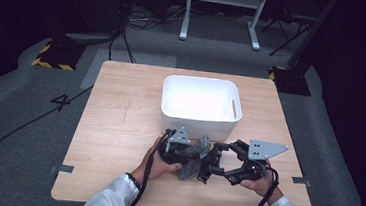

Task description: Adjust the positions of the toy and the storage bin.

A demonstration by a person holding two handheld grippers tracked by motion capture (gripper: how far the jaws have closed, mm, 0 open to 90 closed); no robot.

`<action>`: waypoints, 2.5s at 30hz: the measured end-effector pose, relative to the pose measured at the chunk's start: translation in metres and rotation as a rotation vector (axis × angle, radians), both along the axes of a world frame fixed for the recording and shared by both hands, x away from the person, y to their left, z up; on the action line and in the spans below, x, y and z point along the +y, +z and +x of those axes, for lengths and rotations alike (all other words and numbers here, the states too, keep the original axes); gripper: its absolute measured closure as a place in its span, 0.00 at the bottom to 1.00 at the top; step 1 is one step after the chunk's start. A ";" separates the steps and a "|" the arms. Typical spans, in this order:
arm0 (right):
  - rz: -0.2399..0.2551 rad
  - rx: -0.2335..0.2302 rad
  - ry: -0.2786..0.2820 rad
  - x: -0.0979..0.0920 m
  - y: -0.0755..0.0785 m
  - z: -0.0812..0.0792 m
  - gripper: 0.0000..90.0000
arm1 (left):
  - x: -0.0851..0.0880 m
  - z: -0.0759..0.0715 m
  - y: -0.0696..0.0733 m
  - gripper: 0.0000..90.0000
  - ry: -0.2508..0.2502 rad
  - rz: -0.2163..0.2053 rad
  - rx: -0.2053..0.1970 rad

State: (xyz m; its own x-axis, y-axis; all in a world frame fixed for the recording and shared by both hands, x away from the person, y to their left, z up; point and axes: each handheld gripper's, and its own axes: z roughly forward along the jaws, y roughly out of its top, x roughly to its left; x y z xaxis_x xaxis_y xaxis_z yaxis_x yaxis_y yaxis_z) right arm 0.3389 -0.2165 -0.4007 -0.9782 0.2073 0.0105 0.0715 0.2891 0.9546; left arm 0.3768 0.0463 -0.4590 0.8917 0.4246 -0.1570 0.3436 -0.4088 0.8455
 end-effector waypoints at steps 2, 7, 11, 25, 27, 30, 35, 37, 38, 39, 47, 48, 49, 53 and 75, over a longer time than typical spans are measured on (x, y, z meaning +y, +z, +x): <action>-0.024 -0.005 0.000 0.004 -0.003 0.000 0.29 | 0.002 -0.003 0.007 0.76 -0.014 -0.051 -0.014; -0.032 -0.015 -0.012 0.009 -0.005 0.000 0.29 | -0.006 -0.009 0.006 0.76 -0.049 -0.027 -0.023; -0.025 -0.026 -0.031 0.006 -0.003 0.000 0.29 | -0.007 -0.007 -0.001 0.76 -0.055 0.017 -0.018; 0.032 -0.031 -0.079 -0.016 0.009 0.004 0.29 | -0.012 -0.011 -0.016 0.77 -0.110 0.129 -0.008; 0.040 -0.025 -0.089 -0.019 0.010 0.005 0.29 | -0.008 -0.012 -0.013 0.77 -0.117 0.119 -0.017; 0.036 -0.025 -0.100 -0.020 0.010 0.007 0.29 | -0.001 -0.015 -0.006 0.77 -0.126 0.097 -0.039; 0.050 -0.019 -0.103 -0.022 0.011 0.008 0.29 | 0.007 -0.021 0.008 0.77 -0.083 0.096 -0.088; 0.057 -0.015 -0.100 -0.023 0.011 0.007 0.29 | 0.012 -0.018 0.011 0.77 -0.022 0.107 -0.096; 0.058 -0.014 -0.098 -0.023 0.011 0.007 0.29 | 0.015 -0.015 0.011 0.77 0.011 0.094 -0.090; 0.063 -0.012 -0.089 -0.023 0.011 0.007 0.29 | 0.017 -0.012 0.011 0.77 0.036 0.078 -0.076; -0.013 -0.017 -0.065 -0.007 0.002 0.003 0.29 | 0.015 -0.014 0.022 0.76 0.044 -0.008 -0.118; -0.017 -0.015 -0.078 -0.007 0.001 0.004 0.29 | 0.013 -0.017 0.022 0.77 0.023 -0.010 -0.123; -0.016 -0.012 -0.087 -0.008 0.001 0.005 0.29 | 0.011 -0.020 0.022 0.76 -0.007 -0.023 -0.122; 0.000 -0.007 -0.148 -0.014 0.001 0.009 0.29 | -0.002 -0.036 0.025 0.77 -0.096 -0.048 -0.137; 0.000 0.023 -0.095 -0.016 0.000 0.011 0.29 | 0.002 -0.039 0.038 0.76 -0.131 -0.114 -0.188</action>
